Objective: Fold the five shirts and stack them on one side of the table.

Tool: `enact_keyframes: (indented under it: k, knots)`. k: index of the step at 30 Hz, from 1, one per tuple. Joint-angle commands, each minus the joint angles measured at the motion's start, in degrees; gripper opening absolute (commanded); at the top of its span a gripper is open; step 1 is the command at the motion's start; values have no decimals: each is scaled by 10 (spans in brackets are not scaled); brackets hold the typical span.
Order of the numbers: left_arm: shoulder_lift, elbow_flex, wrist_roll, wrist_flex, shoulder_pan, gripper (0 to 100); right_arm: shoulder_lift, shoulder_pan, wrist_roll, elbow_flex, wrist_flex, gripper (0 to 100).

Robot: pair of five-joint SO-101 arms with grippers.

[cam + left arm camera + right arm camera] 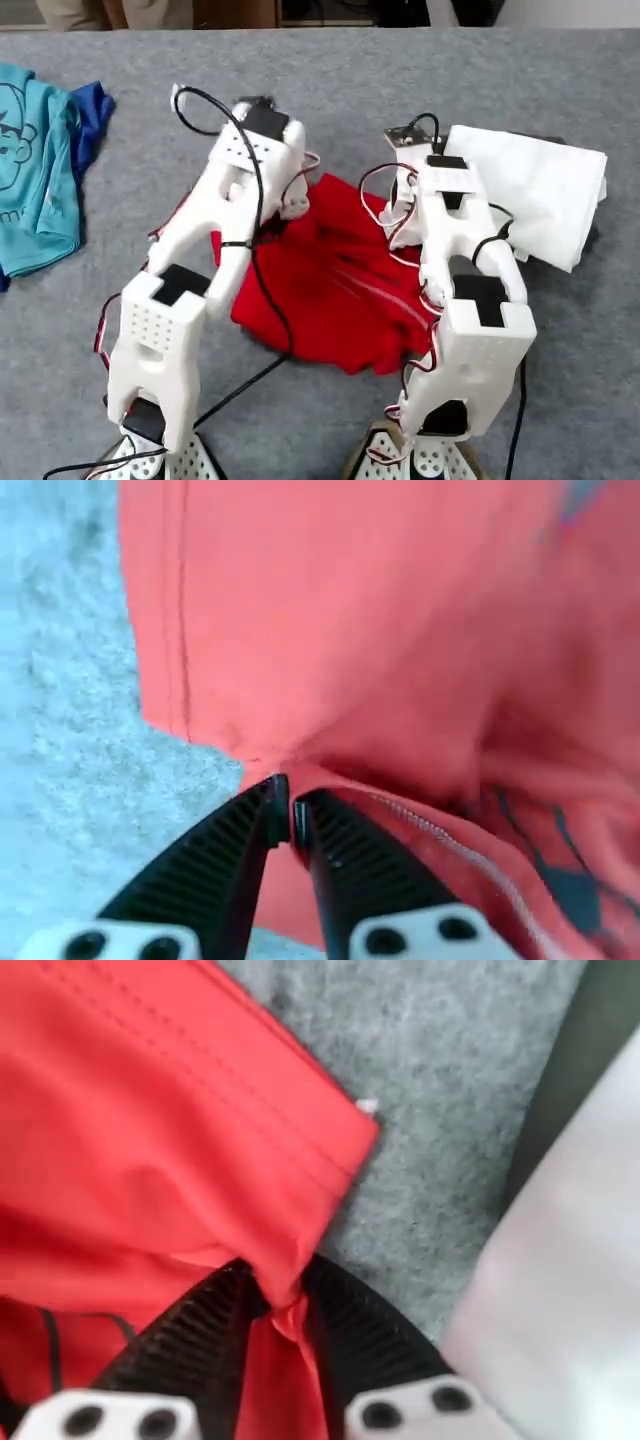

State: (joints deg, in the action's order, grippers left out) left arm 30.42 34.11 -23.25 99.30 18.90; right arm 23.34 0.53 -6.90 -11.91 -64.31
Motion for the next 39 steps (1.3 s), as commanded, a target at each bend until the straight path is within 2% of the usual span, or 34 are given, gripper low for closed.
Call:
enact_keyframes:
  k: [1,6,11,15,20,25,32,34,39]
  knots:
    - [-105,63,95,17,-41,18,-12,12,25,44,2,2]
    - [-286,66,201,17,-132,18,-124,15,39,110,-106,2]
    - [-426,67,273,16,-251,18,-278,10,39,138,-160,2]
    - [-467,67,328,16,-346,19,-378,15,38,135,-226,2]
    - [-445,40,375,15,-444,19,-467,15,19,116,-340,2]
    - [-384,-57,385,14,-473,19,-550,26,10,-24,-338,2]
    - [-294,-219,396,-18,-452,19,-680,132,11,-285,-279,12]
    - [-278,-274,433,-40,-451,19,-718,139,4,-301,-271,69]
    - [-271,-395,525,-68,-470,19,-784,140,-72,-294,-287,318]
